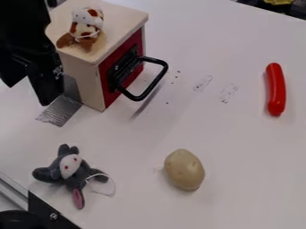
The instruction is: Move the toy from the top of the drawer and put it on the table
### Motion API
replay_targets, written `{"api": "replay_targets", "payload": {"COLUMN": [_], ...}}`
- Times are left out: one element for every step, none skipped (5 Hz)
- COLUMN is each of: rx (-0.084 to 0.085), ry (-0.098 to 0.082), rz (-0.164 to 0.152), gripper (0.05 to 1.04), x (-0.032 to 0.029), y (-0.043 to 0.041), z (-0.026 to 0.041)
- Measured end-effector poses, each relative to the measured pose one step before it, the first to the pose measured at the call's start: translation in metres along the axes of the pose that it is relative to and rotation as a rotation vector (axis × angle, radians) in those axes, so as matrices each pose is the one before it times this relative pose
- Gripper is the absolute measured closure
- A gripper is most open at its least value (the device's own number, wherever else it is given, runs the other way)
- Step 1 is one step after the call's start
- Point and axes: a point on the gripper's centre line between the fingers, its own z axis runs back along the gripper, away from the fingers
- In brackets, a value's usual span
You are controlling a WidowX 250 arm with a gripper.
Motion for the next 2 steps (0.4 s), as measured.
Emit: {"api": "replay_targets", "payload": {"rx": [-0.0121, -0.0608], "ry": [0.0142, 0.0293], "rz": [0.0011, 0.0117], "gripper": [0.083, 0.083], "x": [-0.00217, 0.01618], "y": [-0.00208, 0.00368], "z": [-0.00372, 0.00113]}}
